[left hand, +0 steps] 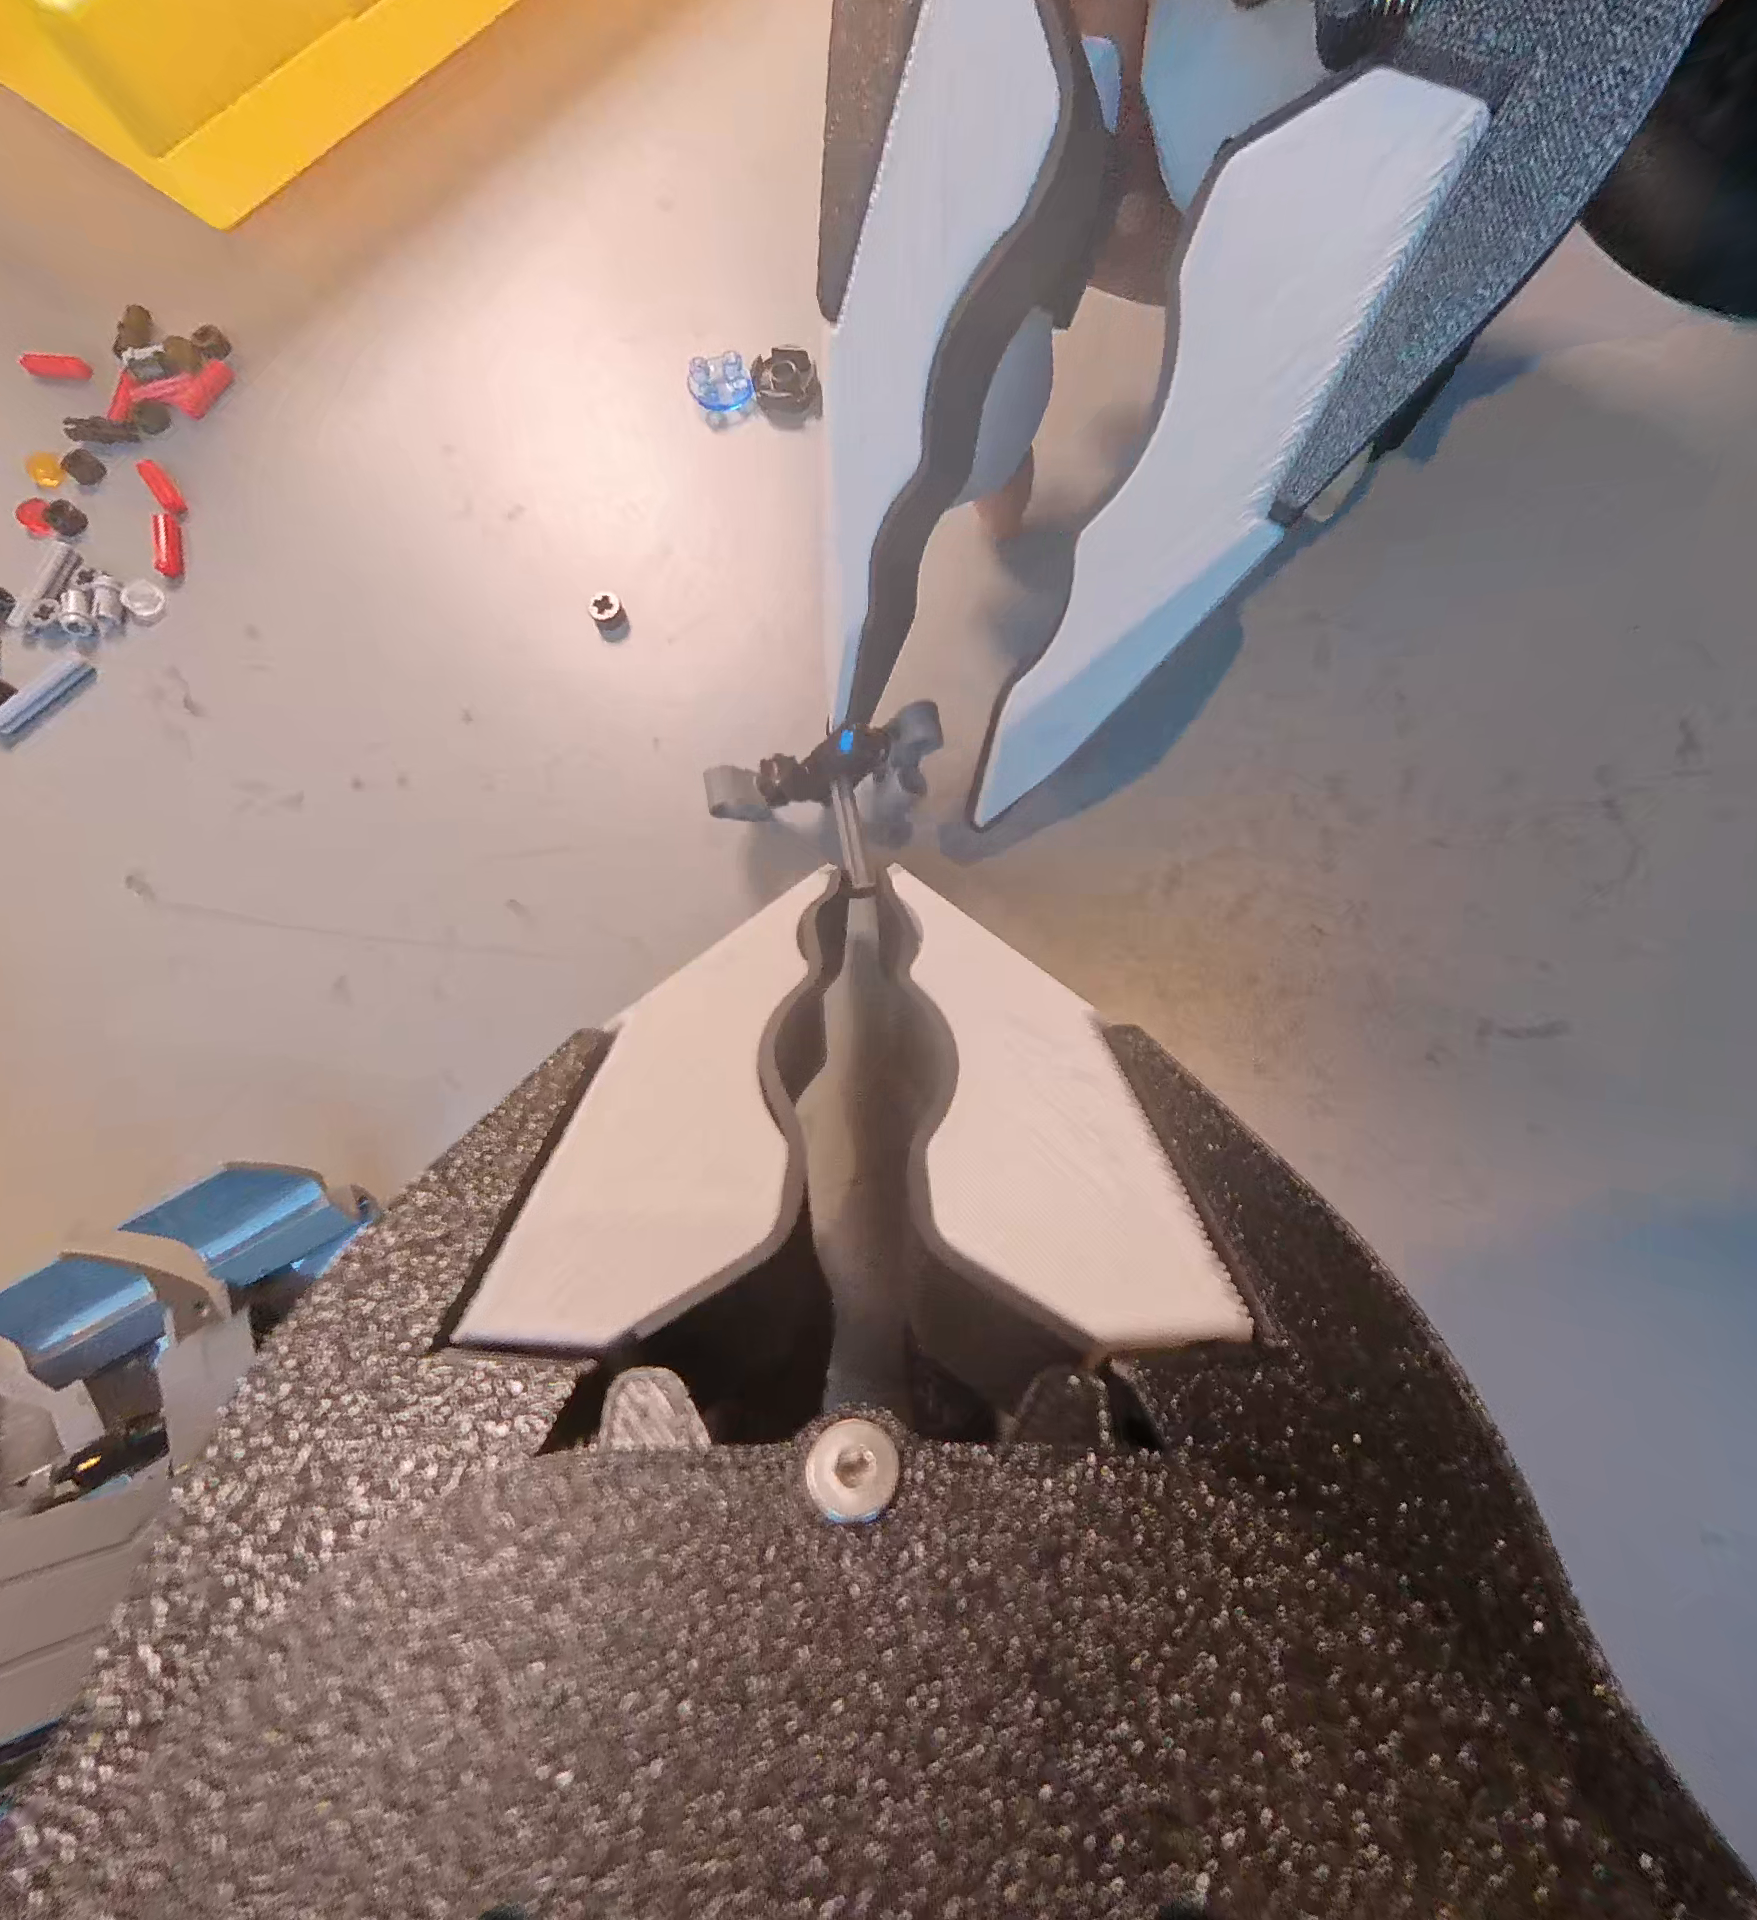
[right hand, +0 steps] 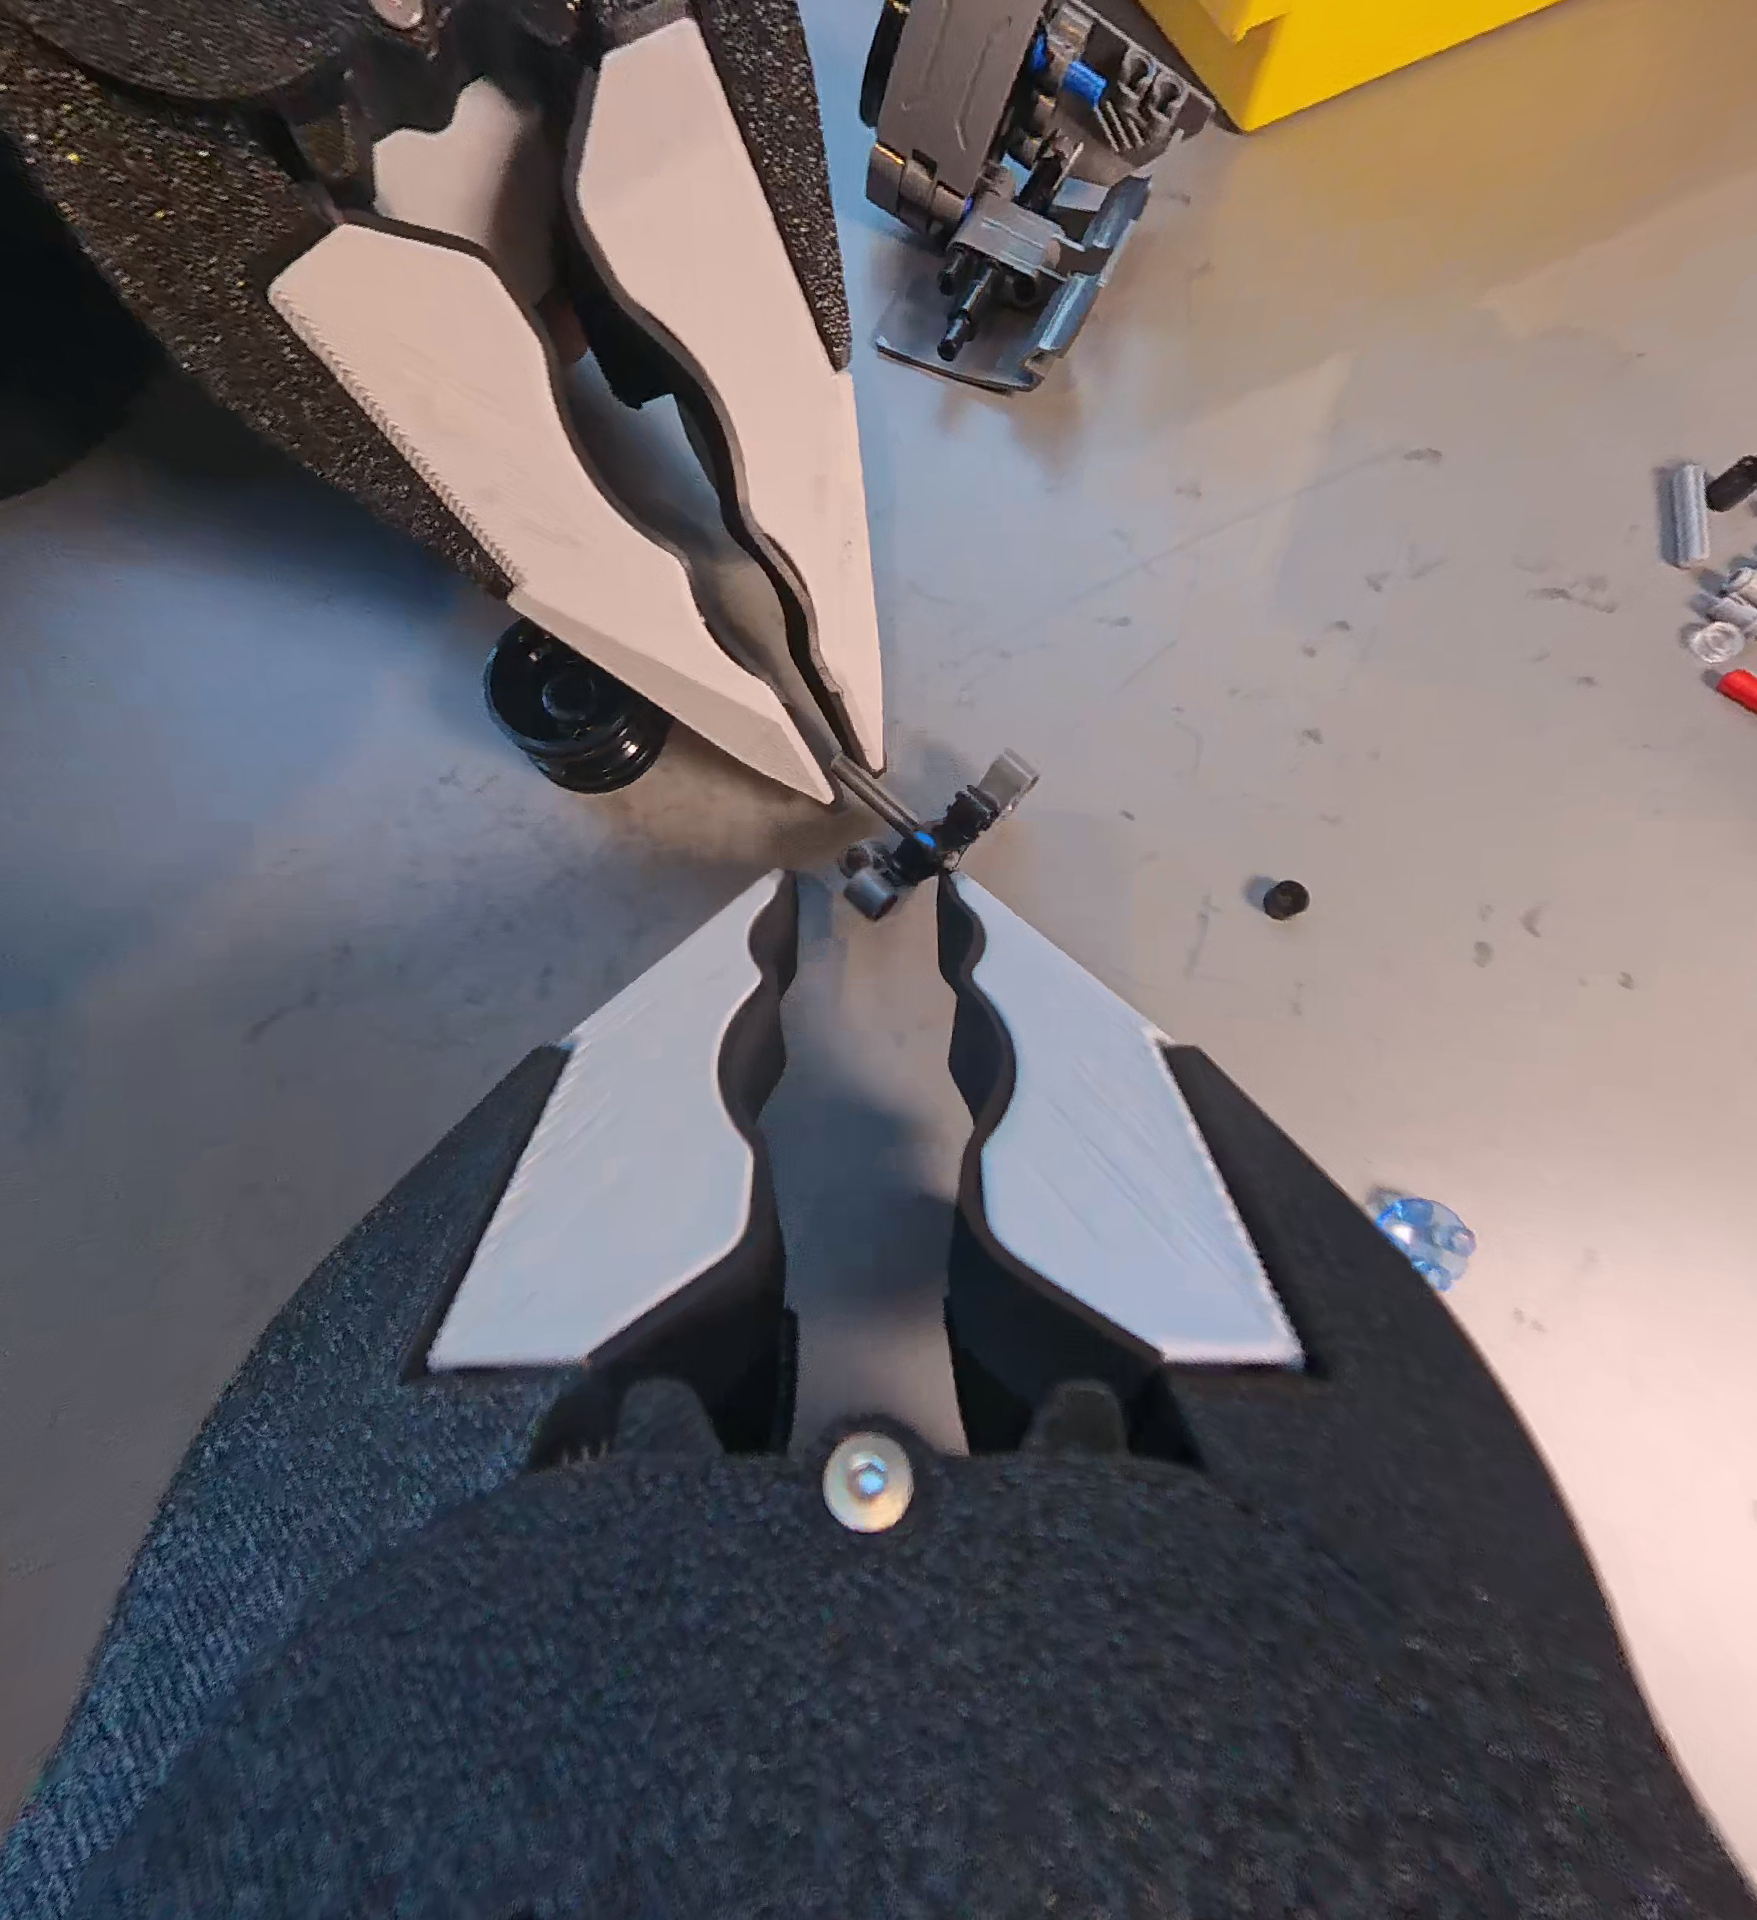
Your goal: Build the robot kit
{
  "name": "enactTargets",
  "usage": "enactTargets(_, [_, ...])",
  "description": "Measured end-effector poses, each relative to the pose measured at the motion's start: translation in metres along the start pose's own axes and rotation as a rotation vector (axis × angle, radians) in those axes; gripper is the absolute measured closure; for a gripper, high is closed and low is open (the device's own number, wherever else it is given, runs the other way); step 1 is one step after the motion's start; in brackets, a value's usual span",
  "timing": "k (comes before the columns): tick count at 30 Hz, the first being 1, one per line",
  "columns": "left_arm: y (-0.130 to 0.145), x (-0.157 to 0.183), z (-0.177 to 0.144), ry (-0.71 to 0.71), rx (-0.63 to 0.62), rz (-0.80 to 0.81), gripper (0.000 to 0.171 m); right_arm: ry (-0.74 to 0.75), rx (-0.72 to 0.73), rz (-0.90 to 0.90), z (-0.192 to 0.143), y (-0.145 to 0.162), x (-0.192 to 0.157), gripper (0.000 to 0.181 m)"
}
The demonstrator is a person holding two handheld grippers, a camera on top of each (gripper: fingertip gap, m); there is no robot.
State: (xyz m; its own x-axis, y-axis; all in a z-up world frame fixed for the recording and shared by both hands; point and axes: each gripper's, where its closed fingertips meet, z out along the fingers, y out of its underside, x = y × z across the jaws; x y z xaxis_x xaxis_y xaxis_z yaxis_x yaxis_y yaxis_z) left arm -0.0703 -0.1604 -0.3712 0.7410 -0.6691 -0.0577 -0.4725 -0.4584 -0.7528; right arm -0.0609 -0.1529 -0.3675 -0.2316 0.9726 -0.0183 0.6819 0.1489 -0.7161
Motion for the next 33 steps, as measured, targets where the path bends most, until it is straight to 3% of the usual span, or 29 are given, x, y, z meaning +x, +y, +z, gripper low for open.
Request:
enactTargets(13, [0.001, 0.002, 0.003, 0.01, -0.005, 0.019, 0.167, -0.012, 0.042, -0.116, -0.012, 0.004, 0.015, 0.172])
enactTargets(33, [0.003, 0.002, 0.005, 0.0, -0.016, 0.072, 0.167, -0.03, 0.064, -0.295, -0.012, 0.006, 0.004, 0.16])
